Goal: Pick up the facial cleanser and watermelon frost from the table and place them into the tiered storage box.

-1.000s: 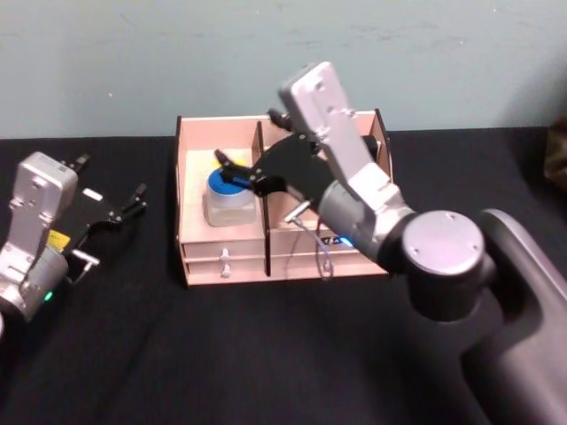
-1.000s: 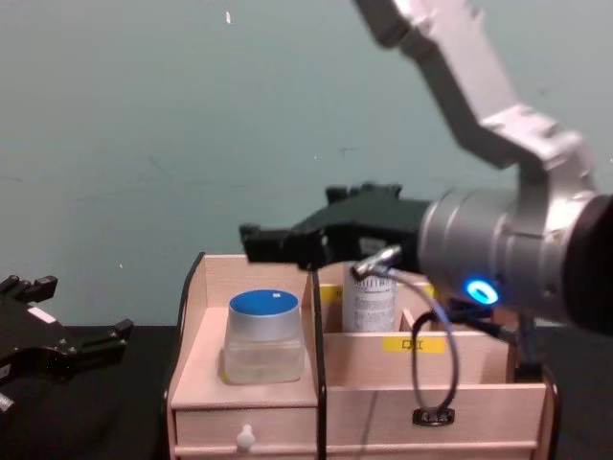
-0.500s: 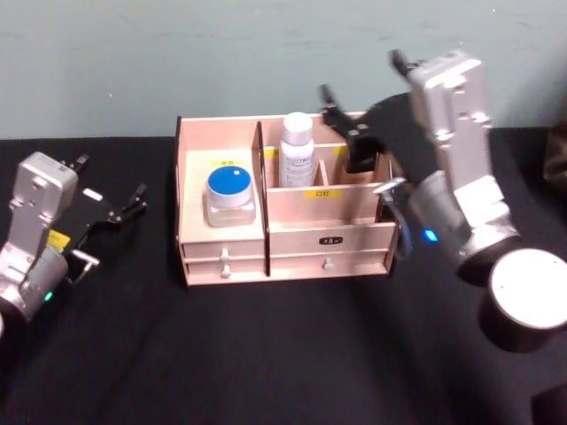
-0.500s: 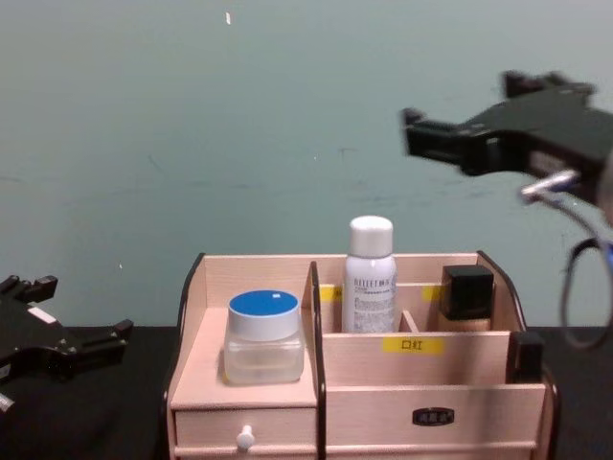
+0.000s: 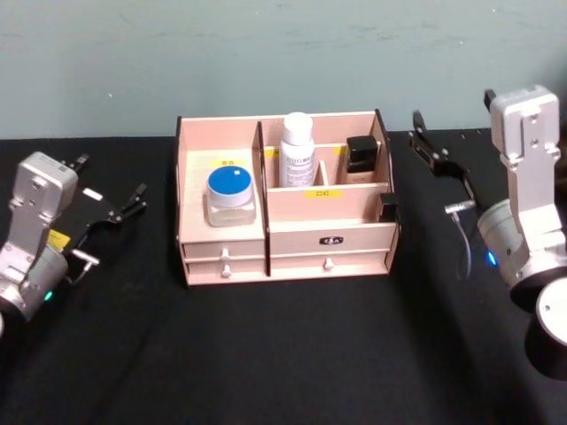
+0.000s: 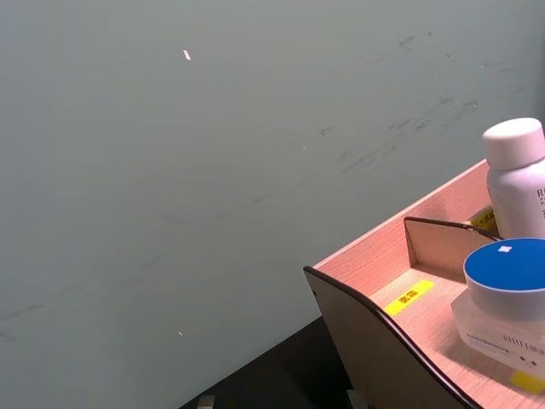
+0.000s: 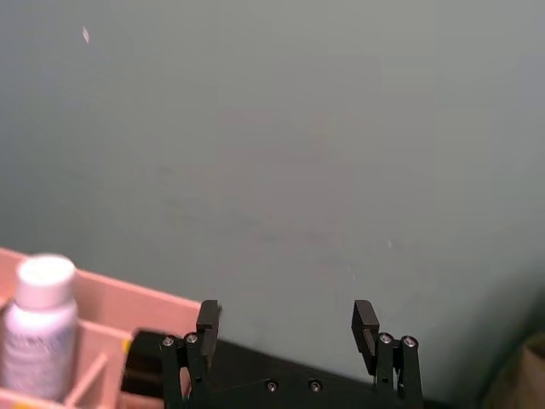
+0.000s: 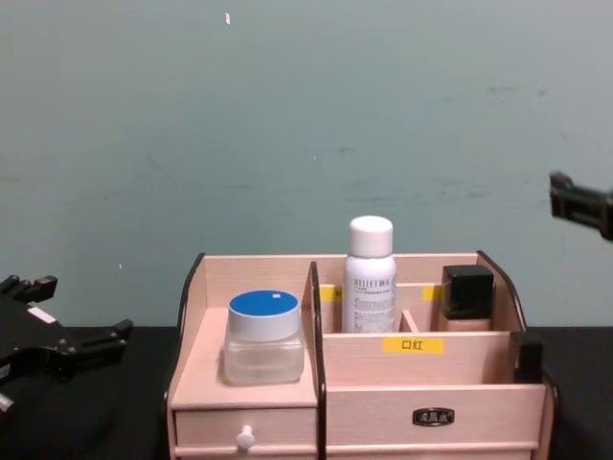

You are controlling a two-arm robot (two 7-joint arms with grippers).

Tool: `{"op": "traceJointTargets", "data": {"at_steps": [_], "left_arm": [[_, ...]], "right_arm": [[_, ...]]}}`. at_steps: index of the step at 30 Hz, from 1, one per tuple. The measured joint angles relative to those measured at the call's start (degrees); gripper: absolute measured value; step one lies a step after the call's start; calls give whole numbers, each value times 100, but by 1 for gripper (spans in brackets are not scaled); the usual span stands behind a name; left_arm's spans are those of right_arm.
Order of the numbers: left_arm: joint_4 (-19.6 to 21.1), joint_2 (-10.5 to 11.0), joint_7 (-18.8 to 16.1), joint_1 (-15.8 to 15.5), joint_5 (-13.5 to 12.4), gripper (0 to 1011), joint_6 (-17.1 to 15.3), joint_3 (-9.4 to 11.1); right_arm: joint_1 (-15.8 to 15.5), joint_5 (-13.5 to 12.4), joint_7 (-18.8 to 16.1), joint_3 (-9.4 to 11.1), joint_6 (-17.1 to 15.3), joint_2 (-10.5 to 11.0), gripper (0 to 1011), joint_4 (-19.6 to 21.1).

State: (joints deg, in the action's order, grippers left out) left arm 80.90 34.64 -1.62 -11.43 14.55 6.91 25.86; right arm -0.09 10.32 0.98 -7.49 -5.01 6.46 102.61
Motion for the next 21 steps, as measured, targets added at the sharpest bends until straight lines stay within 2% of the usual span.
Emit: {"op": "traceJointTargets", "data": {"at_steps": [6, 15, 21], "left_arm": [[0, 0, 0, 0, 0, 1001, 0, 0], [0, 0, 0, 0, 0, 1001, 0, 0], [0, 0, 0, 0, 0, 1001, 0, 0]], "right_arm": [[-68, 40, -28, 135, 32, -39, 1002, -257], [-124, 166, -89, 194, 50, -164, 1002, -687], [-136, 193, -83, 200, 50, -189, 1002, -743]]}}
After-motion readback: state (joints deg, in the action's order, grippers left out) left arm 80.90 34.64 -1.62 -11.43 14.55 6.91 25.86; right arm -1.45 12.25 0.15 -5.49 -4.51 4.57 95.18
